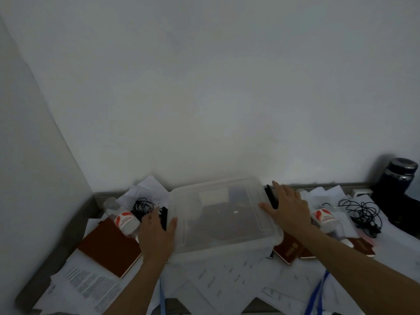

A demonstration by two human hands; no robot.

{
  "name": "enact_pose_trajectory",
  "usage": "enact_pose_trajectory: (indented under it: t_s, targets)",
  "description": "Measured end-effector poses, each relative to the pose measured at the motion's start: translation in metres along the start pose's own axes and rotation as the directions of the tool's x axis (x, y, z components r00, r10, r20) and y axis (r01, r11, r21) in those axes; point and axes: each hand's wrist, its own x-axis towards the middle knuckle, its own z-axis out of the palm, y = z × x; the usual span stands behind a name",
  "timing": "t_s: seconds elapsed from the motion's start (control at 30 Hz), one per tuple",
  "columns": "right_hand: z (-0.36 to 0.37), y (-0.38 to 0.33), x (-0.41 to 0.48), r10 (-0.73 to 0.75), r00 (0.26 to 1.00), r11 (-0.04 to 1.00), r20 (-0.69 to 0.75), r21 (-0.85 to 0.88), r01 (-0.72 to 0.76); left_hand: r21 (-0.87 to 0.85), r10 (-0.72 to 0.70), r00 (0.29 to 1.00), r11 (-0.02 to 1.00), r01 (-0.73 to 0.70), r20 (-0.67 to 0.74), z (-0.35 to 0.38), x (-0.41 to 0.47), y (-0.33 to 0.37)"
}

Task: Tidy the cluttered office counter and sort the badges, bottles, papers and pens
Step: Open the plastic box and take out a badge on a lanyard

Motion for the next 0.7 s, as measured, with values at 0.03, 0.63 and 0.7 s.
enact_pose_trajectory:
  t_s: [0.03, 0.63, 0.7]
  targets:
    - [-0.003, -0.002, -0.001, -0.036, 0.999, 0.995, -0.016, -0.092, 0.034, 0.089, 0.054, 0.998, 0.995, -0.053, -0.018, 0.001, 0.001, 0.0]
    - [-0.077, -0.095, 0.056, -0.108, 0.979, 0.522, 0.176, 0.848, -0.095, -0.754, -0.391, 0.897, 0.519, 0.402, 0.208, -0.06, 0.045, 0.048]
    - [-0.078, -0.123, 0.075, -0.177, 0.954, 0.404, 0.243, 0.902, -0.155, -0.778, -0.464, 0.868, 0.475, 0.412, 0.176, -0.076, 0.057, 0.03]
